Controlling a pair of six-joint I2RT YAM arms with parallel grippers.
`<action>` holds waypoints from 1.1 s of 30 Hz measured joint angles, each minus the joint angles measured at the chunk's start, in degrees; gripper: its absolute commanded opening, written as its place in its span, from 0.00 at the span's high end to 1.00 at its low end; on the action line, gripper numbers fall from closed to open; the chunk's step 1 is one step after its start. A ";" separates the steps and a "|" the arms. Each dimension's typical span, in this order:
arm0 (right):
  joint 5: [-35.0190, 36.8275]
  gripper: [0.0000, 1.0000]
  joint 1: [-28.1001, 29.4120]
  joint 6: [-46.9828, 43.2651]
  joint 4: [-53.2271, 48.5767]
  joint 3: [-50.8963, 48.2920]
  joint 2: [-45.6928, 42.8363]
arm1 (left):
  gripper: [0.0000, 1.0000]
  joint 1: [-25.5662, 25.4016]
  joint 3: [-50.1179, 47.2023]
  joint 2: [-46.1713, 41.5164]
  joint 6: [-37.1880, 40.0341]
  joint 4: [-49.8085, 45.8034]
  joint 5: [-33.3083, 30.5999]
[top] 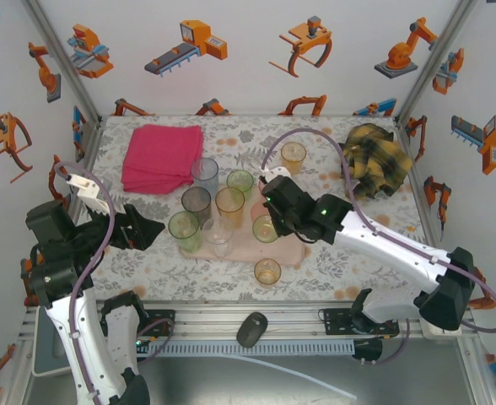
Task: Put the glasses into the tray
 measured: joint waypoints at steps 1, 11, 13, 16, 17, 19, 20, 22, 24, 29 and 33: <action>0.24 0.99 0.35 -0.02 0.22 0.00 0.48 | 0.03 0.04 -0.02 0.00 0.00 -0.02 -0.09; 0.48 0.99 1.14 -0.04 3.15 0.00 4.00 | 0.03 0.37 -0.33 0.00 0.00 0.09 -0.33; 0.35 0.99 1.18 -0.04 3.56 0.00 4.63 | 0.03 0.37 -0.35 0.00 0.00 0.09 -0.33; 0.17 0.99 1.27 -0.04 4.07 0.00 5.38 | 0.03 0.37 -0.37 0.00 0.00 0.09 -0.35; 0.17 0.99 1.36 -0.04 4.26 0.00 5.53 | 0.03 0.37 -0.37 0.00 0.00 0.11 -0.33; 0.09 0.99 1.49 -0.04 4.83 -0.11 5.81 | 0.03 0.42 -0.37 0.00 0.00 0.11 -0.33; -0.11 0.99 1.53 -0.02 5.22 -0.20 6.03 | 0.03 0.42 -0.37 0.00 0.00 0.11 -0.33; -0.59 0.99 1.55 -0.02 5.77 -0.44 6.64 | 0.03 0.42 -0.37 0.00 0.00 0.13 -0.33; -1.05 0.99 1.55 -0.02 6.36 -0.90 7.43 | 0.03 0.42 -0.39 0.00 0.00 0.17 -0.35; -1.68 0.99 1.55 -0.02 6.88 -2.01 8.87 | 0.03 0.42 -0.39 0.00 0.00 0.24 -0.35; -2.47 0.98 1.55 0.00 6.99 -2.12 9.09 | 0.03 0.42 -0.39 0.00 0.00 0.24 -0.35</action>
